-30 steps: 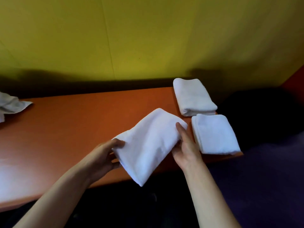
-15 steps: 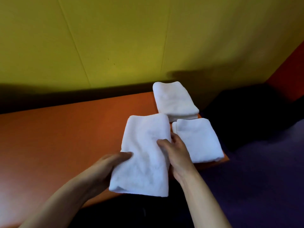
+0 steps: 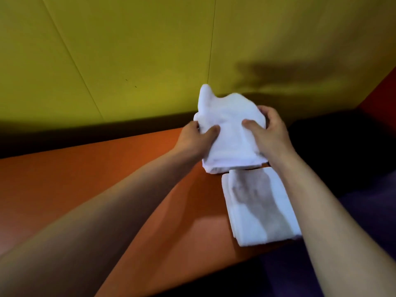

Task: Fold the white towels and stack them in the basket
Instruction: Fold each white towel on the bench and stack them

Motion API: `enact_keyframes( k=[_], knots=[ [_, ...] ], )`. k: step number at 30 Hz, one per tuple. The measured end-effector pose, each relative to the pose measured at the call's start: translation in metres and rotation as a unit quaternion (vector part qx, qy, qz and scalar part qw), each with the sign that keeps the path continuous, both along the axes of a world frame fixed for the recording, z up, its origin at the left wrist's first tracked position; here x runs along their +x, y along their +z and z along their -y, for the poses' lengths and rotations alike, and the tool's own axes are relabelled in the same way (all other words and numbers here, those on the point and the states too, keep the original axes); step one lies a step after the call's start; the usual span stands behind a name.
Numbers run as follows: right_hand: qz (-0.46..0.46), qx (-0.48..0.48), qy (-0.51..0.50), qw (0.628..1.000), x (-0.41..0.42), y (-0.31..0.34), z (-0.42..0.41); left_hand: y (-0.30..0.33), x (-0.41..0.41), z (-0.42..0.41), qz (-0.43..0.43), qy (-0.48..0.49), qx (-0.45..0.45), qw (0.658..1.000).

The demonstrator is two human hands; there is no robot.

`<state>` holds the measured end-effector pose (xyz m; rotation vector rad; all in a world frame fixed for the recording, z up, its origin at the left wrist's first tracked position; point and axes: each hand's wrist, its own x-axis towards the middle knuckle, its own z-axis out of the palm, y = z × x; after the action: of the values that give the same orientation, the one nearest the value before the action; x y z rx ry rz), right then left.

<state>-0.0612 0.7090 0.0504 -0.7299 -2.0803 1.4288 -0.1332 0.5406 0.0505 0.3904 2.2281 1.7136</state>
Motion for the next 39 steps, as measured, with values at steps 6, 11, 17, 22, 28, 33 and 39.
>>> enact_keyframes(
  k=[6,11,17,22,28,33,39],
  knots=[
    [0.133,0.11,0.008,0.985,-0.047,-0.046,-0.038,-0.029,-0.031,-0.034,-0.044,0.007,-0.147,0.988],
    [0.167,0.187,-0.061,0.966,-0.035,-0.071,-0.03,-0.068,-0.012,-0.019,-0.089,-0.056,-0.187,0.977],
    [0.217,0.123,0.023,0.968,-0.008,-0.073,-0.028,-0.075,0.003,-0.014,-0.025,-0.044,-0.141,0.989],
    [0.199,0.123,0.038,0.971,-0.031,-0.074,-0.031,-0.071,-0.003,-0.027,-0.023,-0.017,-0.157,0.987],
    [0.224,0.251,-0.029,0.941,-0.024,-0.071,-0.014,-0.063,-0.011,0.001,-0.065,-0.064,-0.208,0.974],
    [0.033,0.37,0.025,0.928,-0.006,-0.06,0.053,-0.057,0.002,0.071,-0.261,-0.085,-0.306,0.912],
    [0.002,0.35,0.141,0.926,0.007,-0.068,0.17,-0.055,0.025,0.18,-0.318,-0.043,-0.37,0.872]
  ],
)
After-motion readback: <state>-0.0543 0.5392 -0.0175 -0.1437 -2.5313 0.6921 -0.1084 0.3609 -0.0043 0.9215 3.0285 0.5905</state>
